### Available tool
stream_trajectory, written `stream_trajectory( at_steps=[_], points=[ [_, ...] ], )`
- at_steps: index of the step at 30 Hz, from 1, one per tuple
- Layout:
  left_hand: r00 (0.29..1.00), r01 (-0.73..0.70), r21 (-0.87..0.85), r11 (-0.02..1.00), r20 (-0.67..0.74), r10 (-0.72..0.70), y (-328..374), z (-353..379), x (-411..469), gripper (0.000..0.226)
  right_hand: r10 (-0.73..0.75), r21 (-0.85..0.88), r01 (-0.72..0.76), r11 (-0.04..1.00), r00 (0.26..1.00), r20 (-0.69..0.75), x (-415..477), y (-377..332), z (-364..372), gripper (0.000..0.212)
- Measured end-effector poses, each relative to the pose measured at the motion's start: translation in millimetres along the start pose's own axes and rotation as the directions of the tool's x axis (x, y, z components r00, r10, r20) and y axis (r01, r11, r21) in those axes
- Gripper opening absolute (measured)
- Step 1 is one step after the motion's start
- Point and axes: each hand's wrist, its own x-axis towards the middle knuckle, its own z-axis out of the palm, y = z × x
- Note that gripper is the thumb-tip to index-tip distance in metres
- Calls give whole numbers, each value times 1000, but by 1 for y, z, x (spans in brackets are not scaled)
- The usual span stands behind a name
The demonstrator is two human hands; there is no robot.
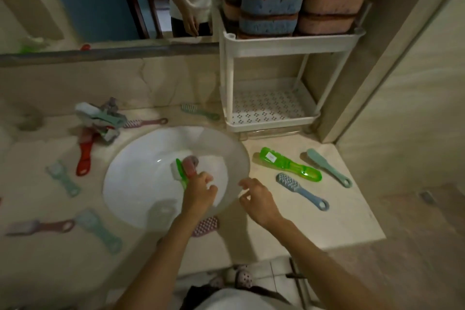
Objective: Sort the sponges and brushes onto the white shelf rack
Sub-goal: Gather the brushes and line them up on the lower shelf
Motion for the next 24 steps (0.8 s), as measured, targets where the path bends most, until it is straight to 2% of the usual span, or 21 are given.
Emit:
stream_trajectory(
  at_steps=[3,7,10,15,18,21,24],
  points=[
    [991,29,214,976,122,-56,-47,3,-6,37,9,-72,1,997,989,146,-6,0,25,35],
    [948,-10,452,892,288,-135,-80,-2,-6,56,24,-125,0,992,981,191,-1,-6,39,35],
    [927,-96,558,824,353,-131,-86,2,-6,45,31,-155,5,988,972,233,1,-9,46,34],
    [963,-89,428,900,268,-33,-89,10,-5,26,67,-184,-24,983,970,233,2,-5,46,32],
    [966,-90,385,919,260,-15,-84,8,-2,7,140,-211,-112,971,982,124,3,1,38,29],
    [974,-73,316,946,228,-1,-75,6,1,15,271,-225,-279,934,960,-69,3,12,21,29],
    [978,-50,212,976,207,5,-66,6,6,14,356,-270,-368,890,930,-91,0,30,6,33]
  ],
)
